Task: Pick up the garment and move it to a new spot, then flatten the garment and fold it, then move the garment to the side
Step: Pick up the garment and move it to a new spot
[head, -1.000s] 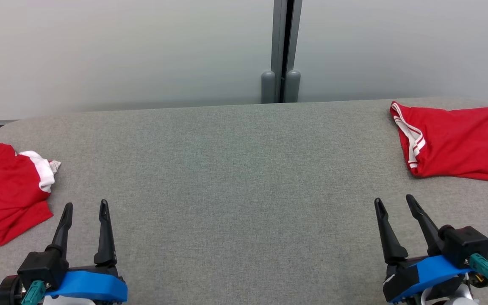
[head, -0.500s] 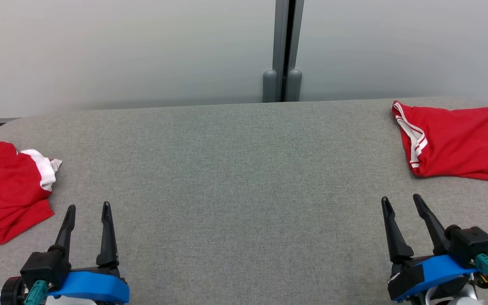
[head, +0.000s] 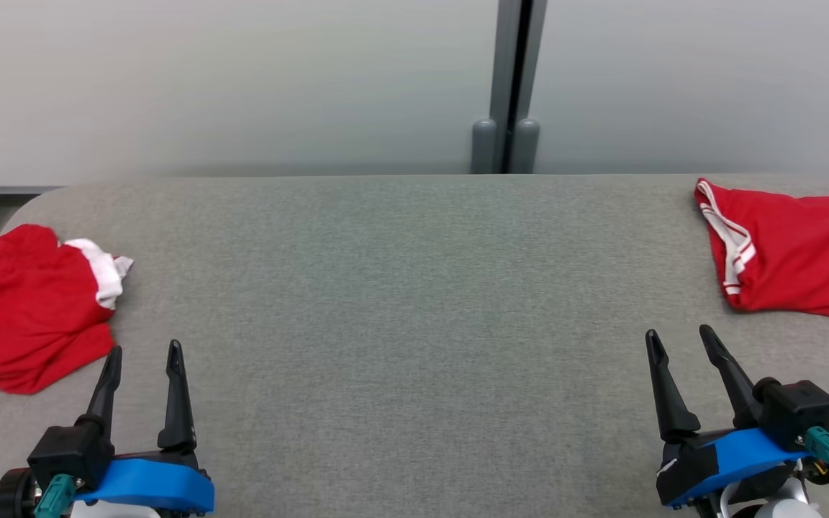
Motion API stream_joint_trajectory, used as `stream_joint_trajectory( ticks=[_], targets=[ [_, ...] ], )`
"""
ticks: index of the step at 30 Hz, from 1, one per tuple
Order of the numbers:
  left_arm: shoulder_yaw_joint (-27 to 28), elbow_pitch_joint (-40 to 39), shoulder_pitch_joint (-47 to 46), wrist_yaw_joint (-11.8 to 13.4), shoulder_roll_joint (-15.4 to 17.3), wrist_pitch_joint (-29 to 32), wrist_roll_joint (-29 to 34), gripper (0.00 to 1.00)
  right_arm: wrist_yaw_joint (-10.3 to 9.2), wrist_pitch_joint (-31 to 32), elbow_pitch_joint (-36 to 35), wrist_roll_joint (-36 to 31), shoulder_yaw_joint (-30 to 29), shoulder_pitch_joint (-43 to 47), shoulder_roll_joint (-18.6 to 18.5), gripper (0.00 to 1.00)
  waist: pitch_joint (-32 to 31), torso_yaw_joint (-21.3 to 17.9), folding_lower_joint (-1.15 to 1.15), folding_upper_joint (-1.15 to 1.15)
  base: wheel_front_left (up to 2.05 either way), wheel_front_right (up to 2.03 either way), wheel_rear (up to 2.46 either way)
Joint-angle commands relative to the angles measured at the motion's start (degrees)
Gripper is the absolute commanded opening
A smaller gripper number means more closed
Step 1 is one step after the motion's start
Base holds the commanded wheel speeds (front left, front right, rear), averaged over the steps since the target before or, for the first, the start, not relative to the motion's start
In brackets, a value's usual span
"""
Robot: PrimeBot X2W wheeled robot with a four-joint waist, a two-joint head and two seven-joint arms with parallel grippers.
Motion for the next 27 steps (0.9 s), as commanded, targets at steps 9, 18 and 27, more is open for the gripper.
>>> stream_joint_trajectory(
  ticks=[9, 18, 27],
  targets=[
    [1.0, -0.5, -1.4, 0.9, 1.4, 0.0, -0.6, 1.00, 0.01, -0.2, 0.8, 0.2, 0.8, -1.7, 0.0, 1.00, 1.4, 5.6, 0.00, 0.00, 0.00, 0.00, 0.00],
    [1.7, -0.9, -1.2, 1.9, 2.0, 0.0, -1.4, 1.00, 0.01, -0.2, 1.5, 0.1, 1.3, -2.7, 0.0, 1.00, 2.2, 11.6, 0.00, 0.00, 0.00, 0.00, 0.00],
    [2.5, -0.6, -1.2, 2.5, 2.7, -0.3, -2.0, 1.00, 0.01, 0.3, 2.1, -0.4, 1.5, -3.2, 0.0, 1.00, 2.9, 17.1, 0.00, 0.00, 0.00, 0.00, 0.00]
  ],
)
